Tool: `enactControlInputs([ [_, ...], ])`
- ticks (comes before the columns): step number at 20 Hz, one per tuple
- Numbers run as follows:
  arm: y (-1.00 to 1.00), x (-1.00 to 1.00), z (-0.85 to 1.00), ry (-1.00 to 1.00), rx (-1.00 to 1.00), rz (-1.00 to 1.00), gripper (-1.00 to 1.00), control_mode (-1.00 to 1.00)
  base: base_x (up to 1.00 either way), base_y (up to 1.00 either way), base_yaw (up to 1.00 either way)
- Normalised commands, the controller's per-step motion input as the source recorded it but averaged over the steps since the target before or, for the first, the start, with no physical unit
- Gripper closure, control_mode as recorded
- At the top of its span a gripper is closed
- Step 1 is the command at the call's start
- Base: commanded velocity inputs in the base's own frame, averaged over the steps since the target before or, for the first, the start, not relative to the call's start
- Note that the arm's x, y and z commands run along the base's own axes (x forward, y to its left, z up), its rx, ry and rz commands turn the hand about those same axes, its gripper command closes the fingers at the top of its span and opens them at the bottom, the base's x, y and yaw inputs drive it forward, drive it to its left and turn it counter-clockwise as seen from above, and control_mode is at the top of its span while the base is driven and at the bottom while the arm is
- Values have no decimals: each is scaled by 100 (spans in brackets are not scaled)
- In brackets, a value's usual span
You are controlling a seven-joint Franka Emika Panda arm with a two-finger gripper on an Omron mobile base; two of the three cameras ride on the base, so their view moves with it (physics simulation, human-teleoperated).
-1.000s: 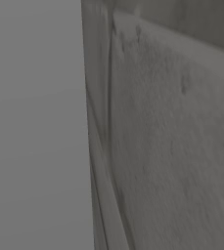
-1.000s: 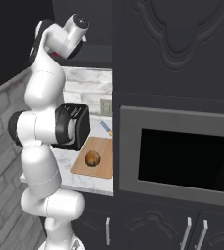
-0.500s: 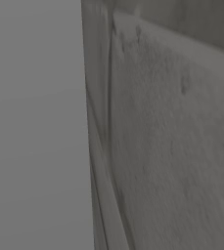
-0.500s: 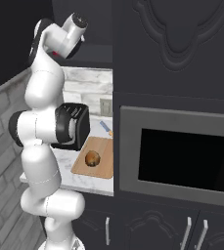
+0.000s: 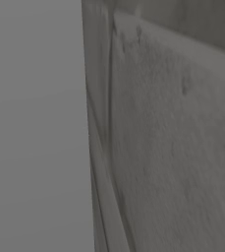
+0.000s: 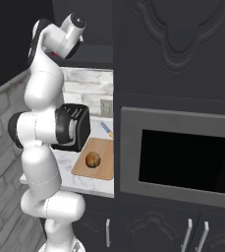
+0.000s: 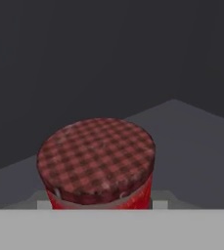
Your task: Pick the bread, place it on the cutting board, pick the jam, place it on the counter, and close the cabinet.
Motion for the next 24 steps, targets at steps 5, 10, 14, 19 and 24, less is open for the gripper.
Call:
enactControlInputs([
  [5,-7,-16,0,0,0,0,100,-100,0,0,0],
  [10,-20,-22,0,0,0,-2,100,-100,0,0,0],
  [14,-20,-37,0,0,0,-2,100,-100,0,0,0],
  [19,-16,-48,0,0,0,-6,100,-100,0,0,0],
  [24,-12,-48,0,0,0,-9,100,-100,0,0,0],
])
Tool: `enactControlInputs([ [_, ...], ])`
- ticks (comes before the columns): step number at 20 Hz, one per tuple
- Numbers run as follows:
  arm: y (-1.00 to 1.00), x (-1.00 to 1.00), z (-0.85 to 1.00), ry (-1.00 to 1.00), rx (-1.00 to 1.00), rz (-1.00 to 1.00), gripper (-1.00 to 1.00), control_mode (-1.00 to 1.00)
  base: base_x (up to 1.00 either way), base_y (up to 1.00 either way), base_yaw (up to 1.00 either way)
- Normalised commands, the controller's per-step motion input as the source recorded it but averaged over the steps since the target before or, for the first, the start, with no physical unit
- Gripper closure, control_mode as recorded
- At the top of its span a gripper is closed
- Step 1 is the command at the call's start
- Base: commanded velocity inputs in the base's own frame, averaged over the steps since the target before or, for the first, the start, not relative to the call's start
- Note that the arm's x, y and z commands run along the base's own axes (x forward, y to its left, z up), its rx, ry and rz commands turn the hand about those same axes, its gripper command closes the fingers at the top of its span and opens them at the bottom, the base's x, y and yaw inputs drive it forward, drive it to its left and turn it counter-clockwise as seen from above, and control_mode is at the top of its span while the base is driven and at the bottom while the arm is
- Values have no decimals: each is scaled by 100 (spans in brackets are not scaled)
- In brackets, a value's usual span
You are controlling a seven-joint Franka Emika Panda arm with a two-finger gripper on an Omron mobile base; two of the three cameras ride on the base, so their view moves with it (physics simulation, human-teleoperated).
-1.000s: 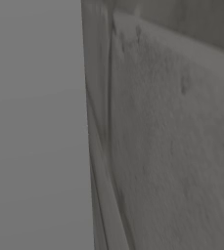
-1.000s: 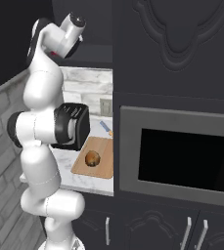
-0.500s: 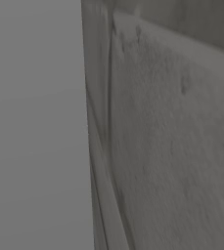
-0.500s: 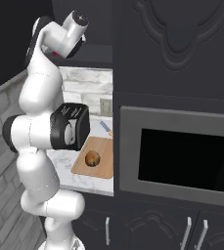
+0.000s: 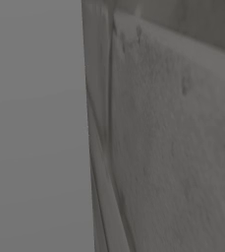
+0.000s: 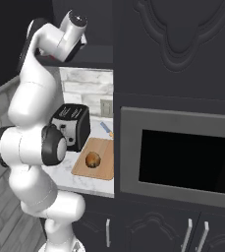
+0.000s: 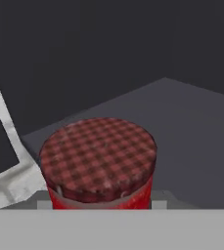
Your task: Pick the bread, place it on the cutting board, pick the jam, place it on the counter, and close the cabinet.
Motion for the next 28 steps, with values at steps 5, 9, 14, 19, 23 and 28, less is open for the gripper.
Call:
enactControlInputs([
  [5,-10,-49,0,0,0,-11,100,-100,0,0,0],
  [9,-7,-30,-1,0,0,-13,100,-100,0,0,0],
  [14,-8,-29,-7,0,0,-13,100,-100,0,0,0],
  [19,-12,-24,-7,0,1,-13,100,-100,0,0,0],
  [23,-8,-27,-11,0,0,-12,100,-100,0,0,0],
  [28,-3,-29,-13,0,0,-11,100,-100,0,0,0],
])
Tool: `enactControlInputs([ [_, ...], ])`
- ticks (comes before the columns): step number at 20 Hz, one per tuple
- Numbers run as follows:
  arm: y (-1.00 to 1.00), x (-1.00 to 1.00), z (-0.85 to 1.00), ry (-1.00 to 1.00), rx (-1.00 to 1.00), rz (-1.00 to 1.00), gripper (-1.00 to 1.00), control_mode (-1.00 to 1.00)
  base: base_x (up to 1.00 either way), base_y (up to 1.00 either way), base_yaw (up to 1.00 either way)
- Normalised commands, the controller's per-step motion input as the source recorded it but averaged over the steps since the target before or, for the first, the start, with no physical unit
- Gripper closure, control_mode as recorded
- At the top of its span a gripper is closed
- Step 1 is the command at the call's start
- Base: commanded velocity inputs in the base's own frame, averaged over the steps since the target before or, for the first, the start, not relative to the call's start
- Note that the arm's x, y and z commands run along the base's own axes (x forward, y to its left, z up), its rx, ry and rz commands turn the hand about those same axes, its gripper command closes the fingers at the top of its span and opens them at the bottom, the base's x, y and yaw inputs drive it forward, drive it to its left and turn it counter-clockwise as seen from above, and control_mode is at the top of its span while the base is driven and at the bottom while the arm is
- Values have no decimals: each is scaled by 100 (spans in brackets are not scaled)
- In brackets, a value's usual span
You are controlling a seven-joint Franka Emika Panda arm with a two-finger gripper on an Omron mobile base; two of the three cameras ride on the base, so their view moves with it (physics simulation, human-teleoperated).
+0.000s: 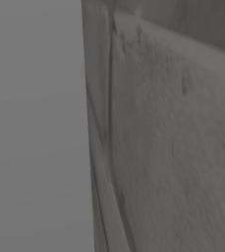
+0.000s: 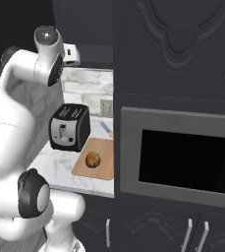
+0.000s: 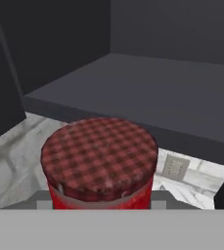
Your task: Pick the bread, place it on the cutting board, pick the jam, place it on the counter, and close the cabinet.
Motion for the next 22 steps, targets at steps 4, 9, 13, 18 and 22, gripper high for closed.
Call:
enactControlInputs([
  [4,0,-30,-14,0,0,-9,100,-100,0,0,0],
  [9,0,-26,-22,0,0,-7,100,-100,0,0,0],
  [13,0,-19,-32,0,0,-4,100,-100,0,0,0],
  [18,0,-13,-32,3,0,0,100,-100,0,0,0],
  [22,0,-6,-38,6,0,0,100,-100,0,0,0],
])
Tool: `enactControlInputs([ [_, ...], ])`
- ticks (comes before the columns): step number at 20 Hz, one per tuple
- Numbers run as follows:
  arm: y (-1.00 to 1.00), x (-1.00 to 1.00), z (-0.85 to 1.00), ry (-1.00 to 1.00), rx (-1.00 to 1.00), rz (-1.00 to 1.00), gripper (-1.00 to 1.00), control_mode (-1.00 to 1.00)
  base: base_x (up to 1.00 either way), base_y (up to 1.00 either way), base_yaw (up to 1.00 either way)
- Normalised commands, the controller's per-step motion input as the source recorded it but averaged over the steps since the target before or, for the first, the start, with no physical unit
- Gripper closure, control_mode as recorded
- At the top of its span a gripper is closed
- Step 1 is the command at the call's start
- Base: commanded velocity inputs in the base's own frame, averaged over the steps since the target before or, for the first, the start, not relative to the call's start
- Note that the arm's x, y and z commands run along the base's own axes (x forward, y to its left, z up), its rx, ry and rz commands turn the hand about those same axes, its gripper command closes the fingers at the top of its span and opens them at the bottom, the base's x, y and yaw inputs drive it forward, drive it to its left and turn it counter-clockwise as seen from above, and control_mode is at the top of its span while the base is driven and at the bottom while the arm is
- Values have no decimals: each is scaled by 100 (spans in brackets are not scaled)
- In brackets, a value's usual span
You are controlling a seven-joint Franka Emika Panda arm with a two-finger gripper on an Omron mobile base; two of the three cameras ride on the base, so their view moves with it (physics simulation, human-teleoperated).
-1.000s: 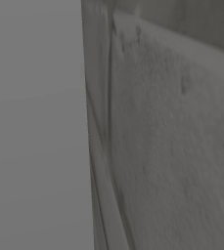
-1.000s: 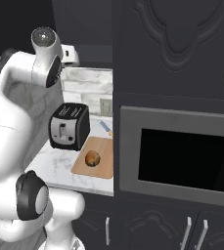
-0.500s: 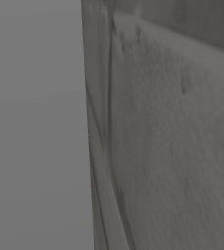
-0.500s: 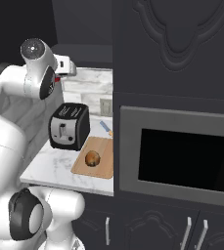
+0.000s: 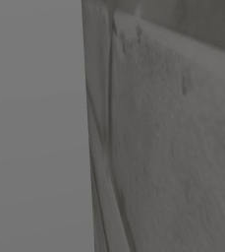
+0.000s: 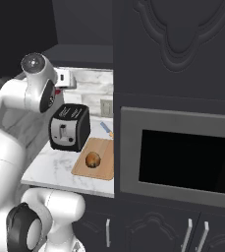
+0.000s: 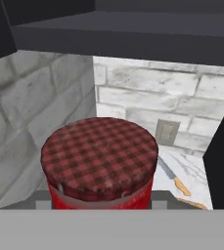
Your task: Pick the bread, place it on the cutting board, pick the jam, place it on the counter, and close the cabinet.
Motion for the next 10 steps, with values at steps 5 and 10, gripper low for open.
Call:
enactControlInputs([
  [5,0,-7,-33,7,0,0,100,-100,0,0,0],
  [10,0,-2,-28,11,0,0,100,-100,0,0,0],
])
